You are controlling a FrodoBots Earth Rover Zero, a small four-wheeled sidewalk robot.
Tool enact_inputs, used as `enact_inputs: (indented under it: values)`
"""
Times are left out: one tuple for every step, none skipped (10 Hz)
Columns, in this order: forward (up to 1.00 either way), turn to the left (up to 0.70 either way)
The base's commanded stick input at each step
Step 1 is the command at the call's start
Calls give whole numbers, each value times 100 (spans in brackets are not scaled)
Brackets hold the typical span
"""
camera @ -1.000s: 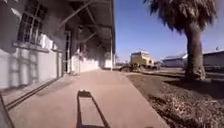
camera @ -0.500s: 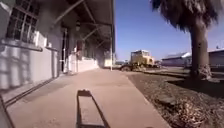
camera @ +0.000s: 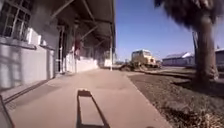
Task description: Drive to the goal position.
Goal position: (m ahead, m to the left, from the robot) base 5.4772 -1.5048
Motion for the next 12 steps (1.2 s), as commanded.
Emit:
enact_inputs:
  values:
    - [70,0]
    - [70,0]
    - [70,0]
    - [70,0]
    - [70,0]
    - [70,0]
    - [70,0]
    - [70,0]
    - [70,0]
    - [70,0]
    - [70,0]
    - [70,0]
